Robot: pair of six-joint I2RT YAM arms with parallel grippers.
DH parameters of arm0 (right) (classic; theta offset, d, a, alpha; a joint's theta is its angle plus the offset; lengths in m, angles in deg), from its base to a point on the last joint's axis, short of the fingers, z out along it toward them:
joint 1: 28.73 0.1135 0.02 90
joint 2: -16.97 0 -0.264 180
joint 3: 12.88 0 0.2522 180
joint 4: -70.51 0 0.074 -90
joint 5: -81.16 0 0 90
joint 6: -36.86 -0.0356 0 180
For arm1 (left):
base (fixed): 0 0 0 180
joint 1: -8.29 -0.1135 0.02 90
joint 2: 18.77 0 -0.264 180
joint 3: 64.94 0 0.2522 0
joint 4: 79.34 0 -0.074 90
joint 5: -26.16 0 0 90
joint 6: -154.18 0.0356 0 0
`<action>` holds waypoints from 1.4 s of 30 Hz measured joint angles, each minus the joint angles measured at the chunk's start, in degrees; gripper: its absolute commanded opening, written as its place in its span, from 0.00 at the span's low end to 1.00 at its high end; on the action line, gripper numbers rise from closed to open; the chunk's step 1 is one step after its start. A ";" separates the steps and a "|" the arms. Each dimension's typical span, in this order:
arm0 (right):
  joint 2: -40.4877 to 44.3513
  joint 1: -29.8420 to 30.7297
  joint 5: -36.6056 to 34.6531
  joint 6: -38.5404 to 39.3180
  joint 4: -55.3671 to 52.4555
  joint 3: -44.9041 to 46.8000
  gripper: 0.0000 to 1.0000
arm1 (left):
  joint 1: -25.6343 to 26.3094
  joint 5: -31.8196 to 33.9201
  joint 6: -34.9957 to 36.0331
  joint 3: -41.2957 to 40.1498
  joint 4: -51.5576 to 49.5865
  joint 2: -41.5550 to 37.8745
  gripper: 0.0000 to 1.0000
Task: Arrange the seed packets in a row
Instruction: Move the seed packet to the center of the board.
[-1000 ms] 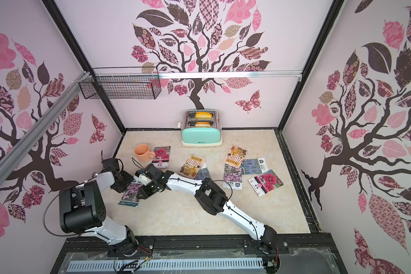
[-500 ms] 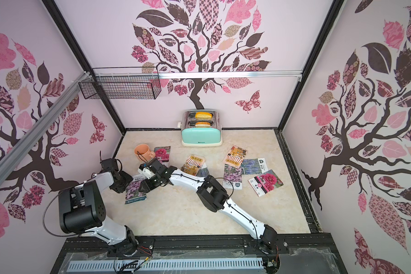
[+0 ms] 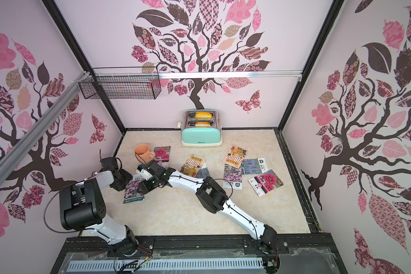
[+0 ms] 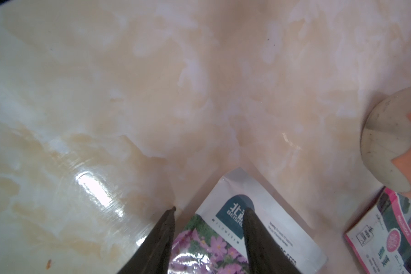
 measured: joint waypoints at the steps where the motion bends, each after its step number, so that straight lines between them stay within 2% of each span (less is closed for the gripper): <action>1: 0.00 0.09 -0.20 -0.13 0.31 0.20 0.58 | 0.00 0.02 0.02 0.00 0.09 0.00 0.49; 24: 4.44 2.91 -14.88 -6.82 2.69 7.06 0.63 | 0.00 0.87 -1.99 -2.80 1.14 -2.91 0.65; 33: 7.52 3.21 -18.93 -7.76 1.01 10.91 0.64 | 0.00 0.48 -2.58 -4.52 1.81 -7.17 0.73; 42: 12.98 1.77 -22.29 -5.07 -3.06 17.51 0.65 | 0.00 2.64 -2.58 -4.55 1.27 -14.88 0.74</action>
